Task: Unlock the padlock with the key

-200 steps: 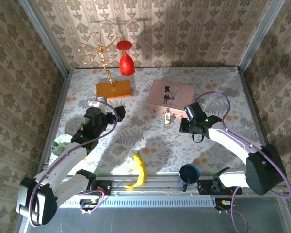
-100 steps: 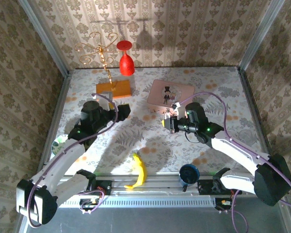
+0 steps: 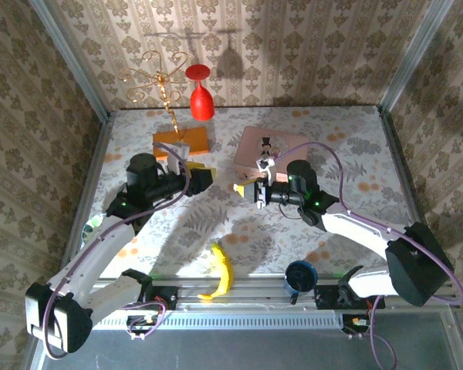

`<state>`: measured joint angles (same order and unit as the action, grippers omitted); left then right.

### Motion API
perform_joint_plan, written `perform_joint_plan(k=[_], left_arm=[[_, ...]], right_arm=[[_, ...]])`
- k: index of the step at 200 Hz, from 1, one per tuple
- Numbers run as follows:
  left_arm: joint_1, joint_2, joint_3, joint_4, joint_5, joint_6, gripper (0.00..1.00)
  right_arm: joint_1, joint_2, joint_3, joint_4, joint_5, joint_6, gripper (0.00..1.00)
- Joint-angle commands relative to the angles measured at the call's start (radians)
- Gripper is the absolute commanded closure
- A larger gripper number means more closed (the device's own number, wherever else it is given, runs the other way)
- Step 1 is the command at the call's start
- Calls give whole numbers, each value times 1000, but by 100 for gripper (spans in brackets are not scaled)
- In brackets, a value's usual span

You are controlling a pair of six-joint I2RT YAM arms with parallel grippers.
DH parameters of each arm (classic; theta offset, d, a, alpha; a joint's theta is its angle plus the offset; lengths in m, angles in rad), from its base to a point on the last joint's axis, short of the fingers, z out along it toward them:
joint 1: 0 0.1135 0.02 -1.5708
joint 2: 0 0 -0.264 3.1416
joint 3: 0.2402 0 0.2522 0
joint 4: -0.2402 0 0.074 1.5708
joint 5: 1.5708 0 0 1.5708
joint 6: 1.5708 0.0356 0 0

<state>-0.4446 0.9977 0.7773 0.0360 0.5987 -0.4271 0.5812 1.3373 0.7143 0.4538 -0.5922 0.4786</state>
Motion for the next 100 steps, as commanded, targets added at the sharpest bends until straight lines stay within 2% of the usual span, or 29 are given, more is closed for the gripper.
perform_joint_plan(k=[1, 41, 100], left_arm=[[-6, 2, -2, 72, 134, -35, 37], [-6, 24, -35, 211, 201, -124, 34], [-6, 60, -43, 292, 277, -170, 34]], right_arm=[[9, 15, 32, 167, -85, 70, 100], [17, 21, 56, 201, -100, 91, 100], [23, 13, 53, 260, -93, 124, 100]])
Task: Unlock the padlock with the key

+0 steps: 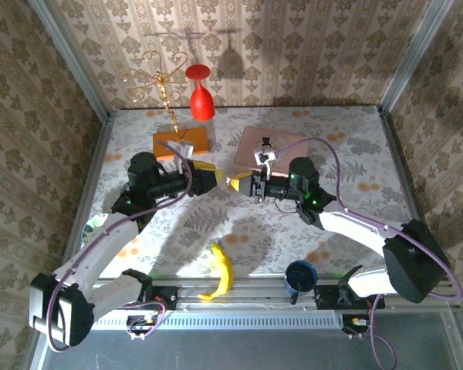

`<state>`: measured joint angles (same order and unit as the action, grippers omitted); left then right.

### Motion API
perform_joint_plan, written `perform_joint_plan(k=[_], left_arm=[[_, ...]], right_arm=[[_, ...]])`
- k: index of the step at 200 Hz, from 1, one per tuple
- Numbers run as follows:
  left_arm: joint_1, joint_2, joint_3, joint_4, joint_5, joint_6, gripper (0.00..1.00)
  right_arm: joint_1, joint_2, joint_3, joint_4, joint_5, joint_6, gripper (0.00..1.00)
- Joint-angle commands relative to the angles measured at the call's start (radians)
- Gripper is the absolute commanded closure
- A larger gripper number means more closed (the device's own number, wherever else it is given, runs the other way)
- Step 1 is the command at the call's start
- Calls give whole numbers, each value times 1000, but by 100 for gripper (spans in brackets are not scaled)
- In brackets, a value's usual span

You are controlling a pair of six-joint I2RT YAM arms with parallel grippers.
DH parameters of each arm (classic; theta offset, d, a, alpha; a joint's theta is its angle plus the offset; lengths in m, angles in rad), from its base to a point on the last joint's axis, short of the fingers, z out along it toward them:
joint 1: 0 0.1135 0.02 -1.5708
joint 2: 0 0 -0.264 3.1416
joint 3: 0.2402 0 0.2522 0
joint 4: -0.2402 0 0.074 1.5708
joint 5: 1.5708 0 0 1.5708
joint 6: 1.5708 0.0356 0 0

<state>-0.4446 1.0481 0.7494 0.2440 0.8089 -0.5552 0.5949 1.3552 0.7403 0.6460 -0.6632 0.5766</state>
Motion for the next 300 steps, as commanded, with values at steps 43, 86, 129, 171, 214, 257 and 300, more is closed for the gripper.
perform_joint_plan(k=[43, 86, 129, 171, 214, 257, 300], left_arm=[[-6, 54, -24, 187, 109, -104, 39], [-6, 88, -28, 273, 146, -154, 47], [-6, 87, -33, 272, 157, -152, 54], [-6, 93, -35, 274, 162, -150, 58], [-5, 106, -36, 303, 164, -168, 70], [-5, 113, -38, 322, 156, -185, 100], [-6, 92, -35, 331, 139, -189, 100]], right_arm=[[17, 1, 30, 111, -27, 55, 100], [25, -4, 30, 129, -24, 63, 100], [26, -5, 28, 129, -8, 62, 100], [29, -6, 34, 132, -9, 63, 100], [36, -8, 36, 132, -3, 67, 100], [39, -17, 30, 122, 8, 65, 100], [38, -42, 44, -14, 76, 57, 75]])
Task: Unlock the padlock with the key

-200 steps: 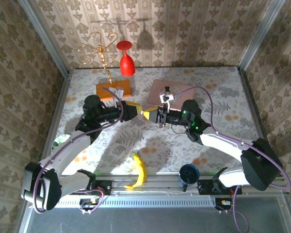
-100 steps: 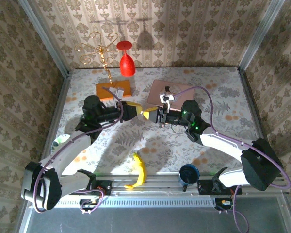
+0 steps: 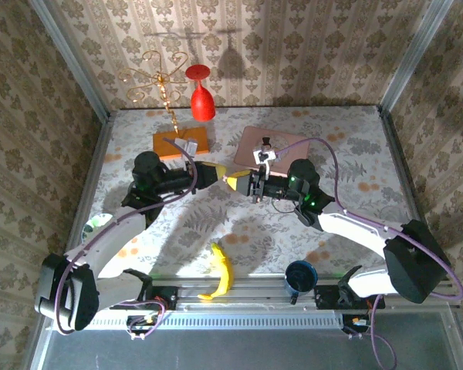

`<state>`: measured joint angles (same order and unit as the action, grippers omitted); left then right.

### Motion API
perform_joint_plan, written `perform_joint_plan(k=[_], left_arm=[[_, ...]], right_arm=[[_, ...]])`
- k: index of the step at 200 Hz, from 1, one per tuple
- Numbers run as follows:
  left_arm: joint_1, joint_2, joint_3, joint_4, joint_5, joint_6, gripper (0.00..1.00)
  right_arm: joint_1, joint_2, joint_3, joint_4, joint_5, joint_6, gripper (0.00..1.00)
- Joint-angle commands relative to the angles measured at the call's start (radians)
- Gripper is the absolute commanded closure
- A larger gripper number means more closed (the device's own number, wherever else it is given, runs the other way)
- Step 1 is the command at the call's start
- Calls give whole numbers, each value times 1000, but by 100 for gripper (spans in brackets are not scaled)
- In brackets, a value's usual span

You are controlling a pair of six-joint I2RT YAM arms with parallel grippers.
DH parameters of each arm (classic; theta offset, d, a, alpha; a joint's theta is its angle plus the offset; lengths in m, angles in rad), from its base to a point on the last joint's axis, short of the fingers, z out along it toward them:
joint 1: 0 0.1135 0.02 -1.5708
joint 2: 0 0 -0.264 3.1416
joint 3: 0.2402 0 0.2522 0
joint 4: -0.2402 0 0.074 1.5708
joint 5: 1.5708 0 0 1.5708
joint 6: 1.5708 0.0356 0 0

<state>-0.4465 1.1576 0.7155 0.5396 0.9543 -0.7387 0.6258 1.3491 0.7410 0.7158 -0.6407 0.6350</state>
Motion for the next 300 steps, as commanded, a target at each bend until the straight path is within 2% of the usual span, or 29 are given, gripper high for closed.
perform_joint_plan(k=[1, 8, 22, 57, 84, 109, 217, 300], left_arm=[[-3, -19, 0, 34, -7, -6, 100], [-4, -26, 5, 20, -10, 1, 100], [-4, -47, 19, -33, -18, 33, 100], [-57, -102, 63, -203, -68, 144, 100], [-73, -114, 83, -231, -81, 153, 100], [-84, -114, 93, -237, -86, 153, 100], [-89, -116, 93, -241, -124, 154, 100], [-89, -107, 90, -217, -130, 142, 100]], right_arm=[[7, -37, 44, -88, 56, -1, 72], [6, -40, 47, -110, 60, 0, 61], [5, -45, 43, -116, 44, 0, 55], [6, -74, 17, -90, 39, 2, 50], [8, -82, 13, -71, 30, -1, 47], [11, -74, 20, -43, 1, -1, 47], [24, -58, 24, -44, -38, -1, 64], [33, -34, 40, -52, -50, 0, 68]])
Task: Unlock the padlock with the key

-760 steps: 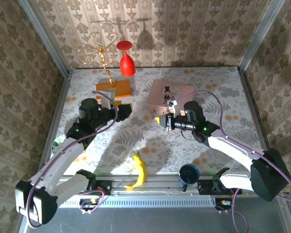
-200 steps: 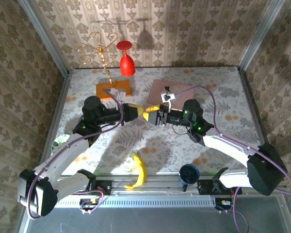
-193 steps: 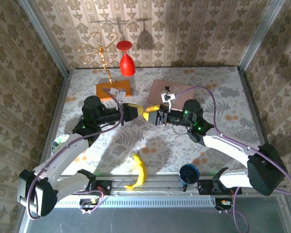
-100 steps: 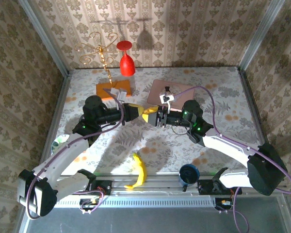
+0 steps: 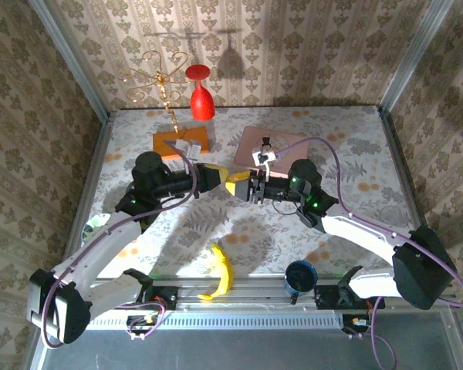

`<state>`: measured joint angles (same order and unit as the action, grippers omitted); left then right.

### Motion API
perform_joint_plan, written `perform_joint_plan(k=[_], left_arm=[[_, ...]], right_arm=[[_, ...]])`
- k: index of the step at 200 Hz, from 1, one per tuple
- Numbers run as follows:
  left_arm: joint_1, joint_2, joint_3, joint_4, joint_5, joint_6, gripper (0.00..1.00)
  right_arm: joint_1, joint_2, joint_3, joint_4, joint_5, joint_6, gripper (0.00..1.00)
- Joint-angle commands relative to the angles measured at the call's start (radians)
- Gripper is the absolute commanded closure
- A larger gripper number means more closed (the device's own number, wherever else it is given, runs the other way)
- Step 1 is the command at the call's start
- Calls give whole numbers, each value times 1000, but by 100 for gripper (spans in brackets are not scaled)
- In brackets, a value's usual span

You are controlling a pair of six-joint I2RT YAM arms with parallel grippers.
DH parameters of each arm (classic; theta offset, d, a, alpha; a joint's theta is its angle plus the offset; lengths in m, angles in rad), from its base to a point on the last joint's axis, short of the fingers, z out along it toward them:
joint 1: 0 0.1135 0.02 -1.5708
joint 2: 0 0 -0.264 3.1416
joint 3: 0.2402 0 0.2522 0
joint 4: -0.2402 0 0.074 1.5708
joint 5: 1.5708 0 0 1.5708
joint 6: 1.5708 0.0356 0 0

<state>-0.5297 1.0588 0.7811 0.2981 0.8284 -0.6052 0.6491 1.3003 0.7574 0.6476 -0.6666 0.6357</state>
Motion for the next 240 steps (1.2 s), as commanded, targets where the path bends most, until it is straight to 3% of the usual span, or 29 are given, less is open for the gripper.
perform_joint_plan(k=[1, 23, 99, 137, 170, 177, 195, 203, 224, 240], left_arm=[[-6, -8, 24, 24, -4, 9, 100], [-6, -6, 21, 30, -5, 5, 100], [2, -11, 12, 38, -17, -2, 100], [20, -14, -3, 65, -41, -31, 100], [34, -16, -17, 110, -68, -70, 100], [34, -17, -17, 112, -77, -74, 86], [36, -20, -14, 107, -103, -79, 23], [36, -22, -13, 102, -117, -78, 2], [36, -32, -7, 70, -180, -72, 0], [34, -47, -5, 25, -287, -52, 0]], right_arm=[[10, 15, 23, 17, -24, -1, 68], [12, 18, 24, 18, -21, 1, 72], [12, -15, 1, -14, 19, -19, 100], [12, -48, -22, -41, 57, -31, 100], [9, -85, -40, -132, 183, -31, 100], [8, -93, -44, -159, 220, -27, 100], [-4, -112, -60, -179, 237, -21, 100], [-11, -119, -60, -201, 242, -16, 100], [-34, -140, -56, -294, 285, -6, 100], [-66, -163, -74, -336, 313, 24, 100]])
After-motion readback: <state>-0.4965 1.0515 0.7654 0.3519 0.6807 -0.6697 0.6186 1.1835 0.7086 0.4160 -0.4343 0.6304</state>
